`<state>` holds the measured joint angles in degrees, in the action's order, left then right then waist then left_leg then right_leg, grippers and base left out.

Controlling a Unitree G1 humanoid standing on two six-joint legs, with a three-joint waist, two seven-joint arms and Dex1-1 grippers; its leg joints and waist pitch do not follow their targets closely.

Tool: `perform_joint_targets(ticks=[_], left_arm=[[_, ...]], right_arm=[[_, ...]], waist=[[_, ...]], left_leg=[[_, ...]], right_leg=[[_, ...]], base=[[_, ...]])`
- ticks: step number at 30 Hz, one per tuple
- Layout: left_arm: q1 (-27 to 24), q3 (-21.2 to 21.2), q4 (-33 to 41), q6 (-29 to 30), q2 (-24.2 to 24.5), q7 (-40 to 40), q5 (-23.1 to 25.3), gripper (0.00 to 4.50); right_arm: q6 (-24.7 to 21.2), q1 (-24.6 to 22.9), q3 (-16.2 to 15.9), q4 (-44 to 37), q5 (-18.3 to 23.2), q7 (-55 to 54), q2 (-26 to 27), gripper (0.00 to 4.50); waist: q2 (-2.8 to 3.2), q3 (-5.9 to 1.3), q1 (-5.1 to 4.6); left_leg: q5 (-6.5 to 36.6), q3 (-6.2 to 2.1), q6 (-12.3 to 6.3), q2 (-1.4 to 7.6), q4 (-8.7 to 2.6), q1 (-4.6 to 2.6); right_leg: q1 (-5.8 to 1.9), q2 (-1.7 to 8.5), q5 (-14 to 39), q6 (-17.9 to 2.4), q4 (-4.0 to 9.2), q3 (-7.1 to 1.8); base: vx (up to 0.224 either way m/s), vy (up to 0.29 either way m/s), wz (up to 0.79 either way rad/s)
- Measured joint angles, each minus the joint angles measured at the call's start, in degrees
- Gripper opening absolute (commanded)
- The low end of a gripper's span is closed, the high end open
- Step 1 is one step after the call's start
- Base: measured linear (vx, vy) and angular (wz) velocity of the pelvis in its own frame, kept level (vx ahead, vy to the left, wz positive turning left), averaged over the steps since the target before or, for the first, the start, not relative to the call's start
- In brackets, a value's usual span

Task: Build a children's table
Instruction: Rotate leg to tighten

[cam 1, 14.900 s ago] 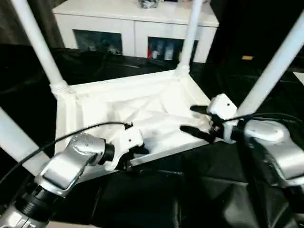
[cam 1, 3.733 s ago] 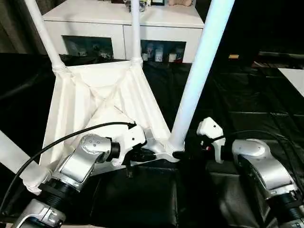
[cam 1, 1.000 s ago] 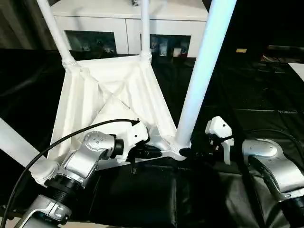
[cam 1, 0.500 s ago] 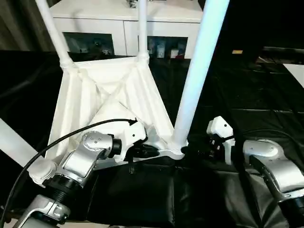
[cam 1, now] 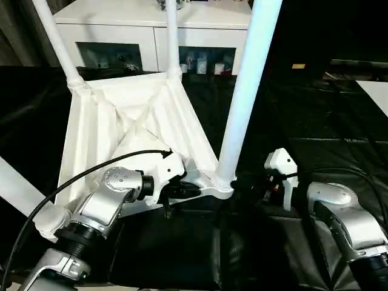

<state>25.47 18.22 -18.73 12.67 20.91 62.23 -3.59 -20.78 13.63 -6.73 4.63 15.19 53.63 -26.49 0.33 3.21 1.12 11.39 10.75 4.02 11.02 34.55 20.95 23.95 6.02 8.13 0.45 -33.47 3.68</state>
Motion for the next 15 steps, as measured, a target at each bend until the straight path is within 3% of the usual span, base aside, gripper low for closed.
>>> perform_joint_targets(ticks=[3, 4, 9, 10, 14, 15], left_arm=[[0.0, -0.28, 0.09, 0.0, -0.13, 0.14, -0.02, 0.0], [0.0, -0.24, 0.21, 0.0, -0.16, 0.33, -0.02, 0.0], [0.0, -0.11, 0.44, 0.0, -0.38, 0.79, -0.02, 0.0], [0.0, -0.11, 0.44, 0.0, -0.36, 0.9, -0.02, 0.0], [0.0, -0.11, 0.44, 0.0, -0.38, 1.05, -0.02, 0.0], [0.0, -0.1, 0.43, 0.01, -0.38, 1.08, -0.02, 0.0]], right_arm=[[-0.11, -0.08, 0.11, -0.05, 0.5, 0.14, -0.11, 1.89], [-0.22, -0.09, 0.17, -0.09, 0.78, 0.32, -0.24, 2.14], [-0.21, -0.05, 0.13, -0.37, 0.67, 0.68, -0.38, 2.34], [-0.21, -0.05, 0.13, -0.37, 0.65, 0.67, -0.33, 2.59], [0.34, 0.58, -0.67, 0.09, -0.29, 0.48, 0.08, 2.78], [0.72, 0.87, -1.1, 0.28, -0.93, 0.48, 0.04, 3.03]], waist=[[0.0, 0.0, 0.31], [0.0, 0.0, 0.49], [0.0, -0.01, 0.88], [0.01, -0.01, 0.89], [0.01, -0.01, 0.9], [0.01, -0.01, 0.92]], left_leg=[[0.0, 0.0, 0.0, 0.0, 0.0, 0.0], [0.0, 0.0, 0.0, 0.0, 0.0, 0.0], [0.0, 0.0, 0.0, 0.0, 0.0, 0.01], [0.0, 0.0, 0.0, 0.0, 0.0, 0.02], [0.0, 0.01, 0.0, 0.0, 0.0, 0.02], [0.0, 0.0, 0.0, 0.0, 0.0, 0.02]], right_leg=[[0.0, 0.0, -0.02, -0.03, 0.0, 0.0], [0.0, 0.0, -0.04, -0.07, 0.0, 0.0], [0.01, 0.0, -0.09, -0.16, -0.01, 0.0], [0.01, 0.0, -0.09, -0.15, -0.01, 0.0], [0.01, 0.0, -0.09, -0.15, -0.01, 0.0], [0.01, 0.0, -0.09, -0.15, -0.01, 0.0]], base=[[0.0, 0.0, 0.0], [0.0, 0.0, 0.0], [0.0, 0.0, 0.0], [0.0, 0.0, 0.0], [0.0, 0.0, 0.0], [0.0, 0.0, 0.0]])
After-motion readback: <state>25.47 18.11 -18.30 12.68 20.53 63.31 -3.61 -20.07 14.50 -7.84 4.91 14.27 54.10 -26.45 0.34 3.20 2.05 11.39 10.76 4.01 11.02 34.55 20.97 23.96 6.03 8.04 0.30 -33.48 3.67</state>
